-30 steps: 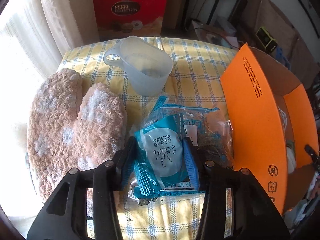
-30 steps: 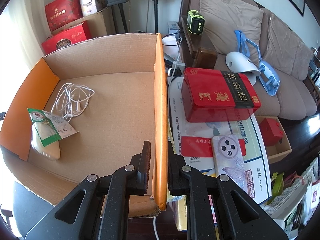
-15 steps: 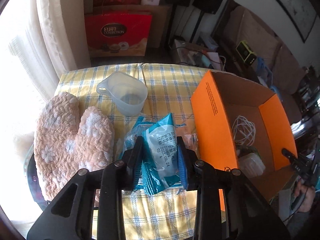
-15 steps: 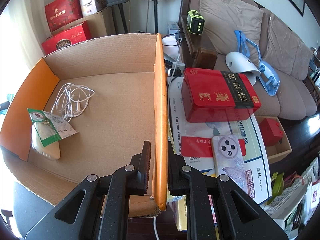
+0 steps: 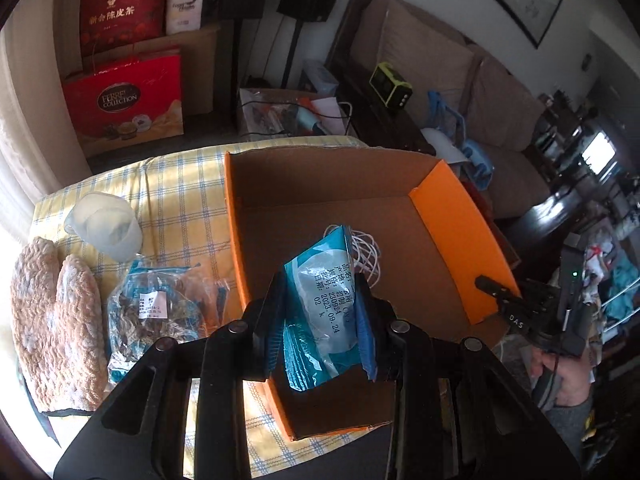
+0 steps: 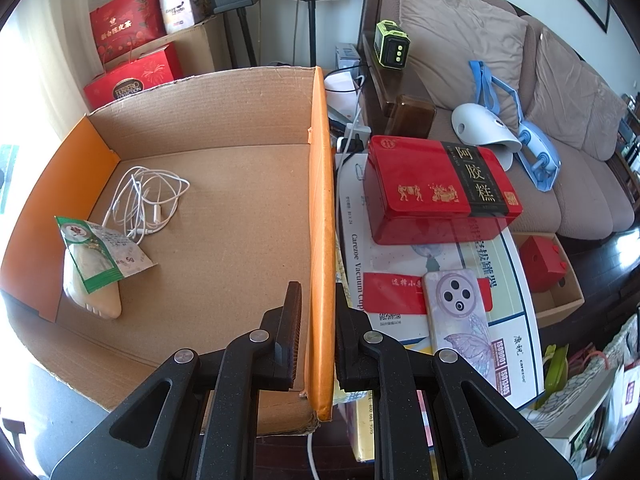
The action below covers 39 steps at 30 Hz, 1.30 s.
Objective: Organize objects
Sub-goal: 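Carry the blue packet into the box and open the left tool, then return the left tool to the table and grasp the clear bag of dried herbs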
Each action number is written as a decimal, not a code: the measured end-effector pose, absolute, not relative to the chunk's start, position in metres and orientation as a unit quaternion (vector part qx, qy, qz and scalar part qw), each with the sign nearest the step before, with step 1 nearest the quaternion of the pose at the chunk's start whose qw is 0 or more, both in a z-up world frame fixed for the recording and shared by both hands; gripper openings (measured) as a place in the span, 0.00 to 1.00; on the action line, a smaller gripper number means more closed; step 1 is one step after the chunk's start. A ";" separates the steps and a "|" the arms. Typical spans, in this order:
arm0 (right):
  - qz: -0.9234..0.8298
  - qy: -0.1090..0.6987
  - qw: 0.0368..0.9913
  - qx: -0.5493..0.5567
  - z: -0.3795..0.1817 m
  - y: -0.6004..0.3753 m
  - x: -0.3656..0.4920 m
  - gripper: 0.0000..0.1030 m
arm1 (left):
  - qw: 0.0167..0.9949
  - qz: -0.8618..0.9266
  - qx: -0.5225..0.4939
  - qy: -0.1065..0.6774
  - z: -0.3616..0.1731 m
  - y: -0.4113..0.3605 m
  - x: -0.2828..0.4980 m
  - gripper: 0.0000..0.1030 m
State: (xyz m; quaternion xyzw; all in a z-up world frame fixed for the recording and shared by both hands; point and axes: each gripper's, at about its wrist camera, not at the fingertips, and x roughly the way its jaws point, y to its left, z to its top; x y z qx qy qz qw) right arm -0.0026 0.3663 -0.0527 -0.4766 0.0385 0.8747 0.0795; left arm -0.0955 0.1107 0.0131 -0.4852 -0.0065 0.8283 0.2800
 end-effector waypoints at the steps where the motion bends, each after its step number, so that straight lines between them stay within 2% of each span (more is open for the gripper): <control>1: 0.875 0.039 0.079 -0.476 -0.053 0.367 -0.003 0.12 | 0.286 0.826 -0.486 -0.003 0.012 0.119 -0.092 0.29; 11: 0.875 0.043 0.078 -0.475 -0.052 0.367 -0.001 0.12 | 0.326 0.802 -0.499 0.023 -0.007 0.185 -0.072 0.29; 23: 0.876 0.045 0.077 -0.475 -0.052 0.367 0.001 0.11 | 0.338 0.783 -0.520 0.044 -0.032 0.231 -0.068 0.32; 24: 0.876 0.045 0.077 -0.475 -0.052 0.366 0.002 0.11 | 0.338 0.782 -0.521 0.046 -0.034 0.233 -0.068 0.35; 26: 0.876 0.045 0.076 -0.475 -0.052 0.366 0.003 0.11 | 0.336 0.783 -0.521 0.047 -0.036 0.236 -0.067 0.49; 27: 0.876 0.045 0.077 -0.475 -0.052 0.366 0.003 0.11 | 0.334 0.785 -0.520 0.044 -0.035 0.236 -0.067 0.59; 34: 0.875 0.042 0.079 -0.475 -0.052 0.366 0.004 0.09 | 0.324 0.800 -0.503 0.042 -0.023 0.222 -0.067 0.62; 39: 0.875 0.046 0.079 -0.475 -0.052 0.367 0.004 0.08 | 0.308 0.818 -0.485 0.040 -0.009 0.204 -0.069 0.68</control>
